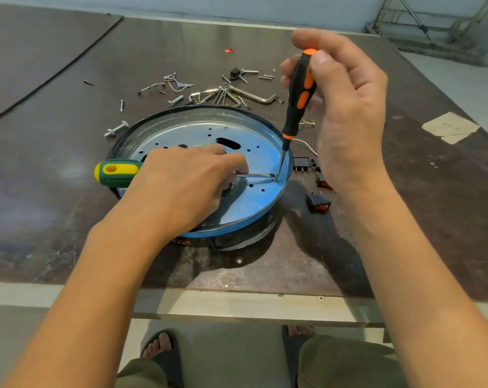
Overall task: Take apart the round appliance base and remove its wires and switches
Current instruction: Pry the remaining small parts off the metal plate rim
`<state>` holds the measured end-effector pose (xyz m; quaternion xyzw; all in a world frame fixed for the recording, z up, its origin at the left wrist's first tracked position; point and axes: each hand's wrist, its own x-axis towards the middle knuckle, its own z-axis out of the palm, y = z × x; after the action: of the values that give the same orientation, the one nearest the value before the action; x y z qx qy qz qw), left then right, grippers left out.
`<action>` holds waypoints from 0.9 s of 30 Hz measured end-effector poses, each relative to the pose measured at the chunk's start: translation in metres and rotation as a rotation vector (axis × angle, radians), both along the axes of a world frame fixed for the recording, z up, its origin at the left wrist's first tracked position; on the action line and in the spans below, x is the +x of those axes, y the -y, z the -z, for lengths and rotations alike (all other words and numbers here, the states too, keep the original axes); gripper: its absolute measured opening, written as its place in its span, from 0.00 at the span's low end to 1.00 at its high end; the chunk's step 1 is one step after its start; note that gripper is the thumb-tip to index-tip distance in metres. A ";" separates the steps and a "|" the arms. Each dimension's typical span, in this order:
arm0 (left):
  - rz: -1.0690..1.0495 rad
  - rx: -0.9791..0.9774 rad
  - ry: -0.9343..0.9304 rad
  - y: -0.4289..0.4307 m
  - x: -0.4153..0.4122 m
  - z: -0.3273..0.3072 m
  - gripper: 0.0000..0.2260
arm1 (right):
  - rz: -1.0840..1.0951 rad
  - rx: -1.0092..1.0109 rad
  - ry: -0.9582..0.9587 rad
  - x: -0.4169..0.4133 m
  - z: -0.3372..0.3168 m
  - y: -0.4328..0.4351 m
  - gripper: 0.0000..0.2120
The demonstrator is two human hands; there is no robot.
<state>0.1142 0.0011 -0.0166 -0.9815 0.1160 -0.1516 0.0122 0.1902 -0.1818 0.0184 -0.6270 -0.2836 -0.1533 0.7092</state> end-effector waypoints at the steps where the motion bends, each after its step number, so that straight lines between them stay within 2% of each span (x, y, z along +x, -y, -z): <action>1: -0.004 -0.003 0.003 0.000 0.000 0.000 0.10 | 0.005 0.011 -0.008 -0.001 0.000 -0.001 0.11; 6: 0.001 -0.008 -0.006 0.000 0.000 0.000 0.10 | 0.079 -0.050 0.031 0.000 -0.003 0.001 0.10; 11: -0.006 -0.004 -0.009 0.000 0.000 0.000 0.10 | 0.020 0.031 -0.036 0.002 -0.002 0.005 0.11; 17: -0.001 -0.014 -0.001 0.001 -0.002 -0.002 0.10 | 0.067 -0.058 0.046 0.001 -0.002 0.002 0.11; 23: -0.003 -0.016 0.002 0.001 -0.002 -0.002 0.11 | 0.011 0.012 -0.035 0.002 -0.001 0.006 0.10; 27: -0.001 -0.023 0.009 0.001 -0.002 -0.003 0.10 | 0.039 -0.056 0.022 0.001 -0.003 0.004 0.10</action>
<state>0.1119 0.0001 -0.0140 -0.9810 0.1137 -0.1572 0.0014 0.1909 -0.1860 0.0216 -0.6505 -0.2831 -0.1661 0.6849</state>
